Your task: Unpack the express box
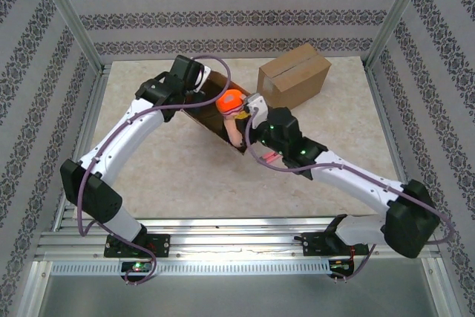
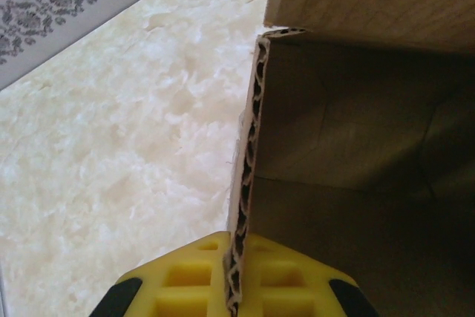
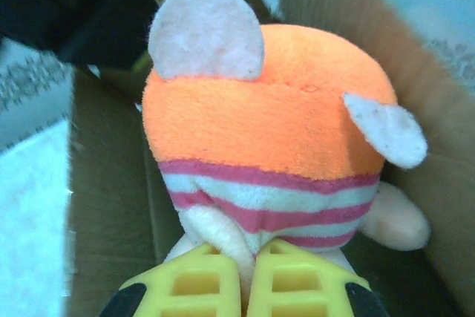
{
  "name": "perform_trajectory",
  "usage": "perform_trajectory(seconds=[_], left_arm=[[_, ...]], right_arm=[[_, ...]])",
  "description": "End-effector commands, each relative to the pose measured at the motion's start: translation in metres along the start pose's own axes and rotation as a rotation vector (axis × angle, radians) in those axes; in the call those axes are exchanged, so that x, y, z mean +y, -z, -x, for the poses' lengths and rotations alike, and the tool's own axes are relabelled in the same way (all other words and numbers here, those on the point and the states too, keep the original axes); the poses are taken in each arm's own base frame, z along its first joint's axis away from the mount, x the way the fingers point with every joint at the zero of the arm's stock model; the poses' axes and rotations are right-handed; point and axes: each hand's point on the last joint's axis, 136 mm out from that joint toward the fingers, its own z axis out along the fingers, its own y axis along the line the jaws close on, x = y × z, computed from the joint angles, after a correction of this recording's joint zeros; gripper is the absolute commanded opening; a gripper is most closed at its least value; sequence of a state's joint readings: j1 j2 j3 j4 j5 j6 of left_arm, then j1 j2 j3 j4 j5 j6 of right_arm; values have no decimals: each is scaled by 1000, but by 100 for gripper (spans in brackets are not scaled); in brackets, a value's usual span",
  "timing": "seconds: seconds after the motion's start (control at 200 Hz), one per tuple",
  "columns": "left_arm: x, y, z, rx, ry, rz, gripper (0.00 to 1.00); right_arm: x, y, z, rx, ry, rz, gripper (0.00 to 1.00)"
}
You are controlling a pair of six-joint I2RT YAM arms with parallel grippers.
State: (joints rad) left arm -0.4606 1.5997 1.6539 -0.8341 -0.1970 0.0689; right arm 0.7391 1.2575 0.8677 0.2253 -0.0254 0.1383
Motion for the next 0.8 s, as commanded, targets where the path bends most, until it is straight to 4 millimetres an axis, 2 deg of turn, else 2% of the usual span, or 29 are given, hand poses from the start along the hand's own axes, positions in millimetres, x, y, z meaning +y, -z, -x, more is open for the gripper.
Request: perform_trajectory(seconds=[0.0,0.13,0.265,0.375,0.46,0.54,0.625,0.794], left_arm=[[18,3,-2,36,91,50,0],[22,0,-2,65,146,57,0],[38,-4,-6,103,247,82,0],[55,-8,-9,120,341,96,0],[67,-14,-12,136,405,97,0],[76,-22,-13,147,457,83,0],[85,-34,-15,163,508,56,0],[104,-57,-14,177,585,18,0]], right_arm=[[5,24,57,-225,-92,48,0],[6,41,82,-323,-145,58,0],[2,59,104,-404,-184,36,0],[-9,82,120,-458,-214,-24,0],[-21,103,124,-466,-223,-104,0],[-36,124,120,-441,-222,-204,0],[-55,145,108,-371,-207,-330,0],[-99,185,62,-140,-148,-597,0]])
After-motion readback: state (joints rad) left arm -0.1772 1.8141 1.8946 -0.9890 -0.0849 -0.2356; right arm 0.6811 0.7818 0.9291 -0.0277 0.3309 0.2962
